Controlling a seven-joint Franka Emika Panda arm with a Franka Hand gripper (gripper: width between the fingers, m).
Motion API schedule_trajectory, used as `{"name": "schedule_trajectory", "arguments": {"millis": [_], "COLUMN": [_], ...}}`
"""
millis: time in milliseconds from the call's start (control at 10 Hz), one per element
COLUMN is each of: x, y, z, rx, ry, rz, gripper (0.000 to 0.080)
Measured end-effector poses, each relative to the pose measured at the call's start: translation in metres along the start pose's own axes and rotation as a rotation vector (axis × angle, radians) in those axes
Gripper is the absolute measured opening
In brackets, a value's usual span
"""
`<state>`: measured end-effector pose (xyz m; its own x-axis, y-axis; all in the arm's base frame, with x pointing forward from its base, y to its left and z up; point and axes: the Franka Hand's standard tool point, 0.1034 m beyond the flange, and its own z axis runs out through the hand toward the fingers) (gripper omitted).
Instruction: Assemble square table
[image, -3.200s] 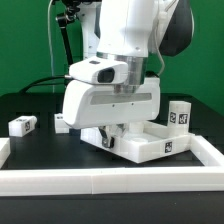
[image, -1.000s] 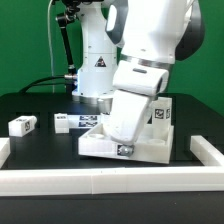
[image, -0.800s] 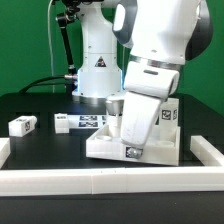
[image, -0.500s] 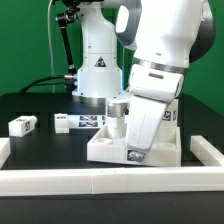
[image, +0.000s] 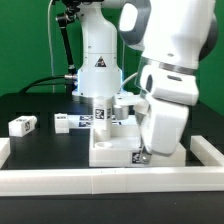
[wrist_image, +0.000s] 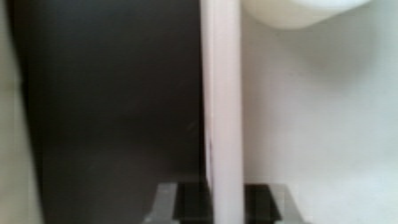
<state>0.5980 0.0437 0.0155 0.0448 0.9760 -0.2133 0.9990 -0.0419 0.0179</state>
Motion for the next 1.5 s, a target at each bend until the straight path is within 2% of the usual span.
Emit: {"name": "schedule_trajectory", "arguments": {"millis": [300, 500, 600, 900, 1100, 1200, 1300, 1400, 1500], "x": [0.017, 0.026, 0.027, 0.022, 0.018, 0.01, 0.0, -0.009, -0.019], "y": [0.018, 0.033, 0.034, 0.034, 0.025, 0.02, 0.018, 0.016, 0.021], "z": [-0.001, -0.006, -0.005, -0.002, -0.005, -0.009, -0.014, -0.019, -0.031], "rx": [0.015, 0.014, 0.023, 0.027, 0.052, 0.066, 0.084, 0.104, 0.092], "ry": [-0.009, -0.015, -0.036, -0.044, -0.053, -0.058, -0.066, -0.073, -0.072], "rz": [0.034, 0.092, 0.088, 0.085, 0.089, 0.089, 0.092, 0.098, 0.112], "gripper": [0.0061, 0.0061, 0.0061, 0.0061, 0.0061, 0.0061, 0.0433, 0.0566, 0.0623]}}
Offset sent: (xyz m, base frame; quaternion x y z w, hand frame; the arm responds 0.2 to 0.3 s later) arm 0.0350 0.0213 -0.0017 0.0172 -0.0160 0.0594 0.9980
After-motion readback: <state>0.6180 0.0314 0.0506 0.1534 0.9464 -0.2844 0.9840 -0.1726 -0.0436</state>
